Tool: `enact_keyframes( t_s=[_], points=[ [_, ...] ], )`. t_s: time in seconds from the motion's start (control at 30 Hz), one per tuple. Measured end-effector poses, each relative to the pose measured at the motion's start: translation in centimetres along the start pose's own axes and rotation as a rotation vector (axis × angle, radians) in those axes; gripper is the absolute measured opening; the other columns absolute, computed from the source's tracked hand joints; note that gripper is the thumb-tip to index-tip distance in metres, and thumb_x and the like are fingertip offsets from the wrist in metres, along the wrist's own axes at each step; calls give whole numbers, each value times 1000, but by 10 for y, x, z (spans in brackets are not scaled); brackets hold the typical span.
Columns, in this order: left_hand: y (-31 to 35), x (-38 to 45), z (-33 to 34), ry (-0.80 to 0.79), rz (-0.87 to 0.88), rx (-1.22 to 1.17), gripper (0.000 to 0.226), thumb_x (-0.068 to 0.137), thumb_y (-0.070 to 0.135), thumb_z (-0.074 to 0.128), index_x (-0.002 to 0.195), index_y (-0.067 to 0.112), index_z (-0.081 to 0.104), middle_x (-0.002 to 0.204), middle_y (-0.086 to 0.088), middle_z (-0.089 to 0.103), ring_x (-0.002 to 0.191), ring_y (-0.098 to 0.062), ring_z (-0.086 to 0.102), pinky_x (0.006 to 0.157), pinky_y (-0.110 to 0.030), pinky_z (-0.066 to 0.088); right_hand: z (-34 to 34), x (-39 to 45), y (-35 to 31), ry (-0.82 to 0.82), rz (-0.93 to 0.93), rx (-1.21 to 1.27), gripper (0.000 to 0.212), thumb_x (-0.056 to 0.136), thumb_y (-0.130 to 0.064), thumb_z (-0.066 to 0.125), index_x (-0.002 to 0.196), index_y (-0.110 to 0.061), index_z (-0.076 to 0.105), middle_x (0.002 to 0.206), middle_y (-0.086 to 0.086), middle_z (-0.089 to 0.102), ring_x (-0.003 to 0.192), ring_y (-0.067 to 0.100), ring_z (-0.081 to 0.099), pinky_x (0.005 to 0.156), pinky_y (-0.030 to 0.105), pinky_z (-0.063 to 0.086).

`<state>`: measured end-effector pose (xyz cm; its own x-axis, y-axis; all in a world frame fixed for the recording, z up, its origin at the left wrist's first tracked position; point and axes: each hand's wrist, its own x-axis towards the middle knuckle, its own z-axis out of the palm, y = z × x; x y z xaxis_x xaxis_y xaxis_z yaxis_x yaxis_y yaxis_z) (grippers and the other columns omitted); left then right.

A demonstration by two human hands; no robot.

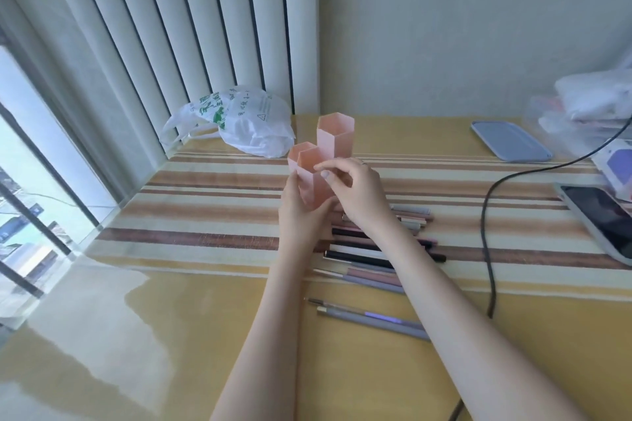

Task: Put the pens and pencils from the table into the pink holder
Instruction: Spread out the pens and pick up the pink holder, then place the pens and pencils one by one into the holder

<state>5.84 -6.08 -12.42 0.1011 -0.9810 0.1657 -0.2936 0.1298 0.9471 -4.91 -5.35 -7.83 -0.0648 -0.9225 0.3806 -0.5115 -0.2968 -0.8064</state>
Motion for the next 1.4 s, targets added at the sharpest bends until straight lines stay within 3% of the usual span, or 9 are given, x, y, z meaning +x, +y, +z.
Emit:
enact_keyframes(
  t_s=[0.07, 0.13, 0.23, 0.33, 0.5, 0.6, 0.83, 1.13, 1.4],
  points=[
    [1, -1, -1, 96, 12, -23, 49, 78, 28, 71, 120, 11, 51, 116, -4, 62, 109, -20, 58, 91, -31, 47, -8, -8, -6, -88, 5, 104, 29, 93, -11, 58, 118, -25, 61, 87, -7, 62, 82, 16, 65, 72, 27, 56],
    [3, -2, -4, 202, 37, -12, 27, 86, 16, 64, 110, 9, 56, 106, 1, 62, 107, -19, 58, 86, -26, 43, -18, -18, -13, -125, -33, 66, 25, 90, -11, 62, 109, -28, 60, 84, -8, 62, 76, 10, 63, 67, 15, 50],
    [5, -3, -4, 163, 32, -3, 41, 81, 16, 67, 119, 11, 52, 110, 2, 59, 109, -15, 55, 90, -30, 44, -37, -32, -25, -302, -42, -148, 10, 81, -19, 72, 78, -25, 64, 71, -10, 59, 62, 3, 51, 59, 17, 42],
    [5, 2, 3, 92, 20, 29, 67, 70, 28, 76, 128, 17, 44, 122, -1, 59, 113, -15, 55, 95, -35, 45, -39, -41, -26, -545, 7, -374, 10, 78, -24, 74, 73, -27, 66, 65, -13, 56, 57, 0, 48, 58, 23, 41],
    [8, 17, 11, 76, 18, 104, 78, 65, 39, 80, 126, 10, 41, 123, -8, 50, 116, -23, 45, 95, -38, 40, -27, -36, -12, -412, 32, -423, 12, 81, -20, 68, 75, -26, 59, 74, -9, 60, 70, 12, 54, 68, 35, 50],
    [6, 22, 12, 133, 42, 125, 69, 71, 34, 78, 124, 8, 42, 118, -8, 48, 113, -23, 42, 85, -28, 34, -28, -32, -7, -498, 74, -412, 9, 80, -19, 71, 75, -24, 64, 70, -10, 59, 64, 10, 52, 70, 38, 51],
    [8, 21, 11, 198, 54, 129, 43, 71, 25, 72, 102, 8, 47, 101, -8, 54, 97, -22, 47, 77, -30, 36, -32, -28, -12, -577, 109, -440, 11, 78, -21, 76, 79, -22, 65, 69, -12, 54, 61, 6, 49, 67, 34, 48],
    [16, 5, 0, 261, 92, 126, 51, 67, 19, 70, 110, 8, 47, 107, -7, 52, 99, -21, 45, 80, -31, 36, -42, -29, -23, -621, 132, -462, 6, 81, -12, 73, 79, -16, 69, 68, -9, 54, 61, 10, 51, 53, 24, 38],
    [19, -22, -12, 283, 103, 119, 57, 67, 21, 73, 117, 10, 46, 114, -4, 51, 106, -20, 44, 81, -27, 33, -36, -41, -40, -852, 142, -611, 15, 79, -23, 77, 82, -15, 65, 67, -18, 45, 59, 3, 47, 50, 21, 34]
  ],
)
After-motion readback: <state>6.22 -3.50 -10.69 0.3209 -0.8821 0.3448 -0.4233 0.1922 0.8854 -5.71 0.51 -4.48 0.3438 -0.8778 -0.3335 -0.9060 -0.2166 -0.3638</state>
